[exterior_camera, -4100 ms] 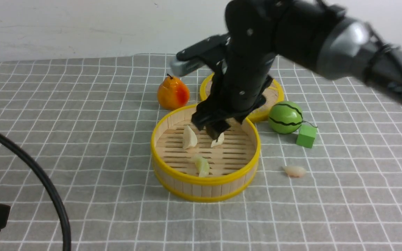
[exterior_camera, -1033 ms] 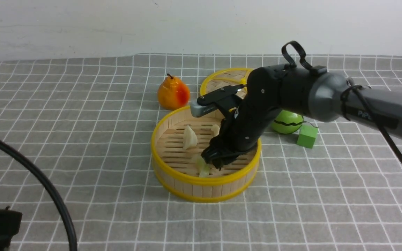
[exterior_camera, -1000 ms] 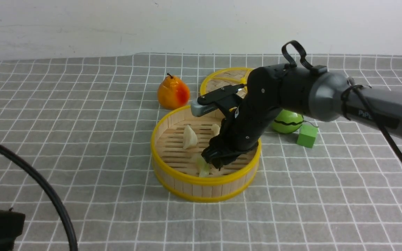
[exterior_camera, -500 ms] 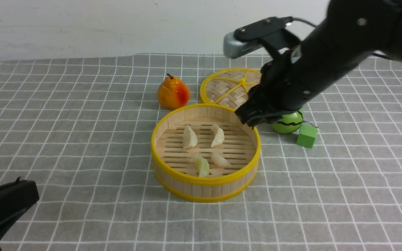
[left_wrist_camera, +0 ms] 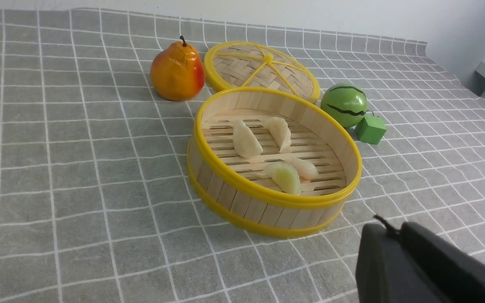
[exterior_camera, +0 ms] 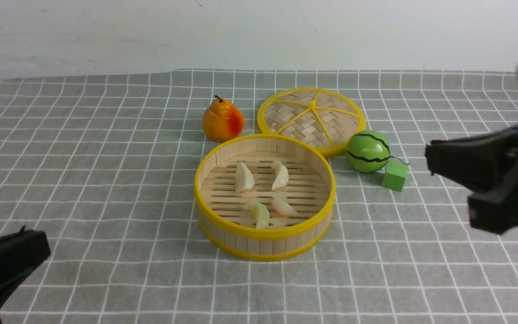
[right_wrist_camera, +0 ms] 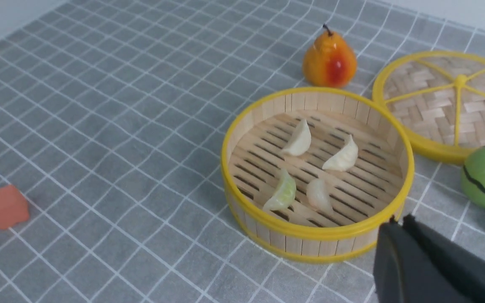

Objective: Put the dumplings into the steamer on the table with the grey tablecloth.

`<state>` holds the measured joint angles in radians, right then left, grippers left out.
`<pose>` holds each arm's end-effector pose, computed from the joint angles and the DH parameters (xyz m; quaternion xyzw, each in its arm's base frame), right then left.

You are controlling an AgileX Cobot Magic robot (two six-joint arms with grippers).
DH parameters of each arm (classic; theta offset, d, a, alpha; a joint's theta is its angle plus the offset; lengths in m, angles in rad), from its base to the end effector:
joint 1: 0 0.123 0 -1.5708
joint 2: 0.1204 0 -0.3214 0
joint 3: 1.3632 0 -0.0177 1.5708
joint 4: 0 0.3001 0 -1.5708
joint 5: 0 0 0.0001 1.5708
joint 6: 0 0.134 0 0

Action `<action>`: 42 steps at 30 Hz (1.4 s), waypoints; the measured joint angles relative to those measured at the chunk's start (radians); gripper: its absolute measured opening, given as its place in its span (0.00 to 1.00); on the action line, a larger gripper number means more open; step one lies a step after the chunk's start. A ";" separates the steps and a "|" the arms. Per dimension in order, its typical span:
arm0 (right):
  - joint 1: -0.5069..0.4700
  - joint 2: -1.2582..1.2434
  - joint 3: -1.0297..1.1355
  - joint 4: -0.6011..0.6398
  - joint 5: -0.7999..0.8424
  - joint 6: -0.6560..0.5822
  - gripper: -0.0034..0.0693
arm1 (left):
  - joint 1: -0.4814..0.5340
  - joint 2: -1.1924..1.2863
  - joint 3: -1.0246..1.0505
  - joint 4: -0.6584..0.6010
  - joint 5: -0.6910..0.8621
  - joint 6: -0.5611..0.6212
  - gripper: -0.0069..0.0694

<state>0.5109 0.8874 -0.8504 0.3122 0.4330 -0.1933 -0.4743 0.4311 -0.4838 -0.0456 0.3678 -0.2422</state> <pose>0.2109 0.1380 0.3801 -0.2068 0.7962 0.2188 0.5249 0.1337 -0.0711 0.3205 0.0792 0.7788 -0.2365 0.5756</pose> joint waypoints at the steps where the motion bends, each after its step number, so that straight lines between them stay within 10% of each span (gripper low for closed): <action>1: 0.000 -0.021 0.016 0.002 -0.008 0.000 0.02 | 0.000 0.000 0.000 0.000 0.000 0.000 0.14; 26: -0.007 -0.271 0.241 -0.054 -0.085 0.012 0.02 | 0.000 0.000 0.003 0.000 0.000 0.001 0.18; 42: -0.531 -0.887 0.802 -0.203 -0.136 0.179 0.02 | 0.000 0.000 0.003 0.001 0.000 0.001 0.20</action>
<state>-0.0199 0.0004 -0.0483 0.1094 0.2971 -0.0147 -0.4743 0.4311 -0.4805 -0.0447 0.3678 -0.2414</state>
